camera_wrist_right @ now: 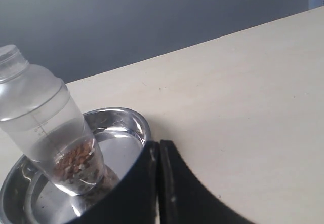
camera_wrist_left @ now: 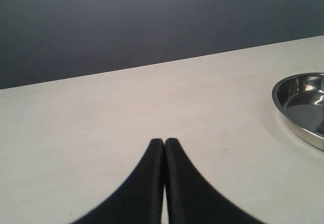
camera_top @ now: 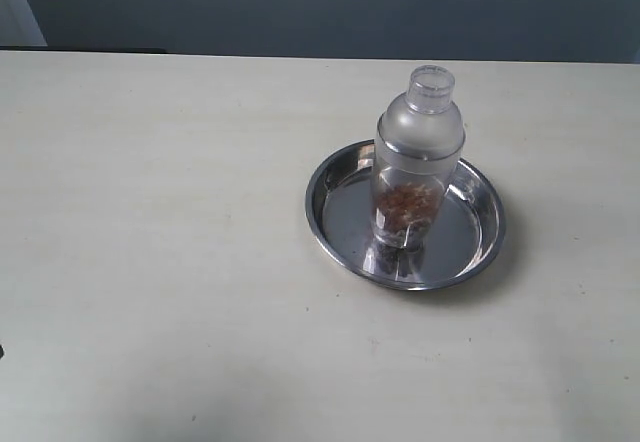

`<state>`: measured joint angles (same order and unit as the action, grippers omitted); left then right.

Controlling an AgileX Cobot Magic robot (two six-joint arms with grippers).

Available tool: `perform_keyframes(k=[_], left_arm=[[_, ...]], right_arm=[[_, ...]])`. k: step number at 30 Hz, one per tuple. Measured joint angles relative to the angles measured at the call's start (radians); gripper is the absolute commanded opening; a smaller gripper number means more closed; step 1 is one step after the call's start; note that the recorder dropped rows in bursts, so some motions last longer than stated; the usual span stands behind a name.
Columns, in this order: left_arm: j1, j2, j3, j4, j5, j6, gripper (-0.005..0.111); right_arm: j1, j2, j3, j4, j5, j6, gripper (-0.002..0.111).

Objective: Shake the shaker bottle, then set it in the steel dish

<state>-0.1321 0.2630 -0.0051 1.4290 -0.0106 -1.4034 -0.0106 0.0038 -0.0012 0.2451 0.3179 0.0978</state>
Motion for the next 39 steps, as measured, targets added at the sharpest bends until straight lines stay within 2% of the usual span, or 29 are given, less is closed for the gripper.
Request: perform_keyframes(k=[18, 19, 21, 23, 25, 28, 31, 39], left_arm=[[0.000, -0.002, 0.000, 0.010, -0.004, 0.014, 0.000], [0.000, -0.002, 0.000, -0.035, 0.011, 0.053, 0.000], [0.000, -0.002, 0.000, -0.214, 0.058, 0.188, 0.000], [0.000, -0.002, 0.000, -0.523, 0.094, 0.440, 0.000], [0.000, -0.002, 0.003, -0.851, 0.082, 0.776, 0.000], [0.000, -0.002, 0.002, -1.163, 0.085, 1.186, 0.000], [0.000, -0.002, 0.002, -1.276, 0.102, 1.356, 0.000], [0.000, -0.002, 0.002, -1.320, 0.128, 1.403, 0.000]], right_arm=[[0.000, 0.000, 0.000, 0.000, 0.000, 0.000, -0.001], [0.000, 0.000, 0.000, 0.000, 0.000, 0.000, -0.001], [0.000, 0.000, 0.000, 0.000, 0.000, 0.000, -0.001], [0.000, 0.000, 0.000, 0.000, 0.000, 0.000, -0.001], [0.000, 0.000, 0.000, 0.000, 0.000, 0.000, -0.001], [0.000, 0.000, 0.000, 0.000, 0.000, 0.000, -0.001], [0.000, 0.000, 0.000, 0.000, 0.000, 0.000, -0.001], [0.000, 0.000, 0.000, 0.000, 0.000, 0.000, -0.001]])
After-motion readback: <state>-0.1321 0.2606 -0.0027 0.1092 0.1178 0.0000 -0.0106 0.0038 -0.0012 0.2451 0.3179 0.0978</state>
